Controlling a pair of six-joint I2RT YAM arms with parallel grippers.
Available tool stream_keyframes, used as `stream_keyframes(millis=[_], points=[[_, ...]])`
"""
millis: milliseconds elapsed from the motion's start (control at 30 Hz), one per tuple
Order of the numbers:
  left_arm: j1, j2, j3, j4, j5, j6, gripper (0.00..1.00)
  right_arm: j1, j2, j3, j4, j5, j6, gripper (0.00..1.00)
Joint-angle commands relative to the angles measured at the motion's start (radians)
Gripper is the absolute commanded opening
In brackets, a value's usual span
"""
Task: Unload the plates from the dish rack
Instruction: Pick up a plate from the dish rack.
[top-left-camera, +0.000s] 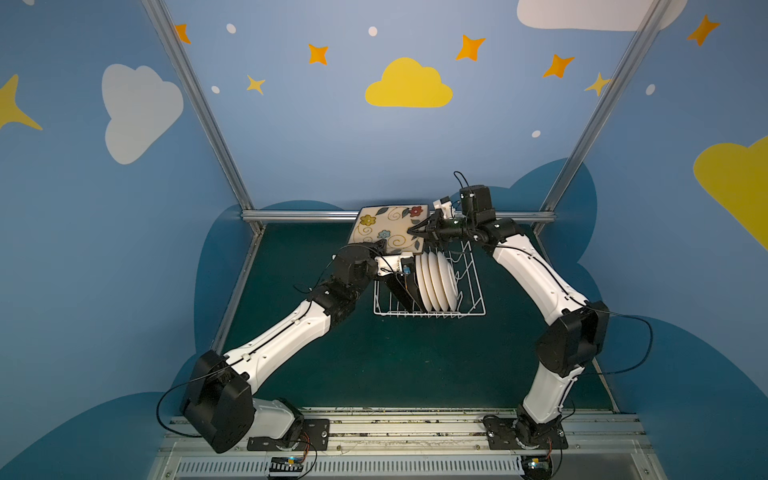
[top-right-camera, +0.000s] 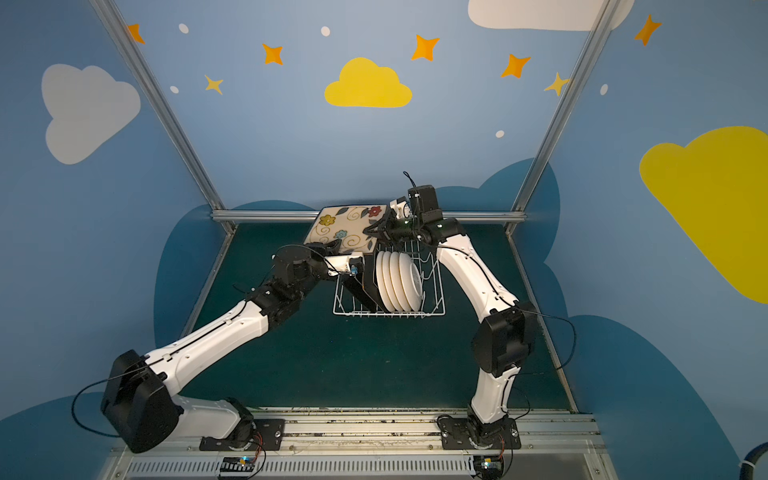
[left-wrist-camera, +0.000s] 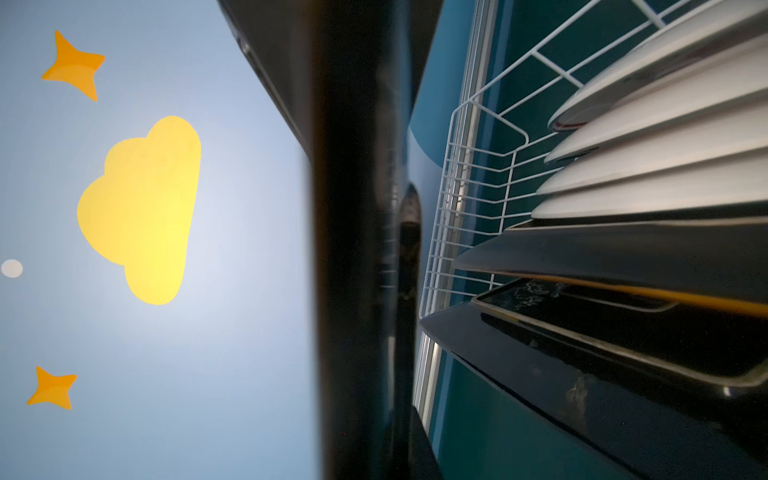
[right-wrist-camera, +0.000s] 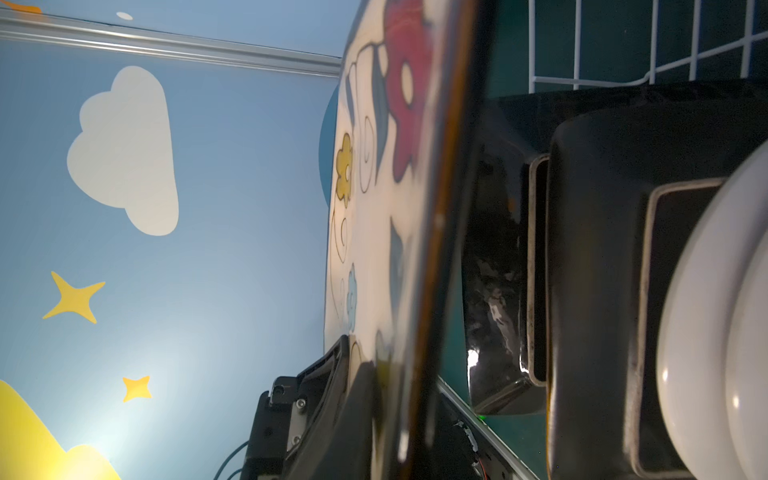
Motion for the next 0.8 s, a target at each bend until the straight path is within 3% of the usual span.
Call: stream_keyframes(millis=[0, 33, 133, 333, 433, 767], points=[[0.002, -0.02, 0.025, 0.228, -0.049, -0.059, 0.13, 0.007, 0.001, -0.016, 0.127, -0.05, -0.025, 0.06], [0.004, -0.019, 0.025, 0.229, -0.056, -0.06, 0.16, 0.005, -0.002, -0.028, 0.159, -0.055, -0.013, 0.01], [0.003, -0.015, 0.018, 0.233, -0.057, -0.057, 0.27, 0.006, -0.007, -0.052, 0.222, -0.063, 0.019, 0.0], [0.003, -0.016, 0.01, 0.244, -0.072, -0.096, 0.84, 0.001, -0.021, -0.05, 0.273, -0.061, 0.027, 0.0], [0.004, -0.026, 0.003, 0.236, -0.085, -0.128, 0.98, -0.011, -0.031, -0.048, 0.308, -0.053, 0.036, 0.0], [0.024, -0.179, -0.046, -0.076, -0.005, -0.365, 1.0, -0.064, -0.058, -0.068, 0.422, -0.017, 0.091, 0.0]])
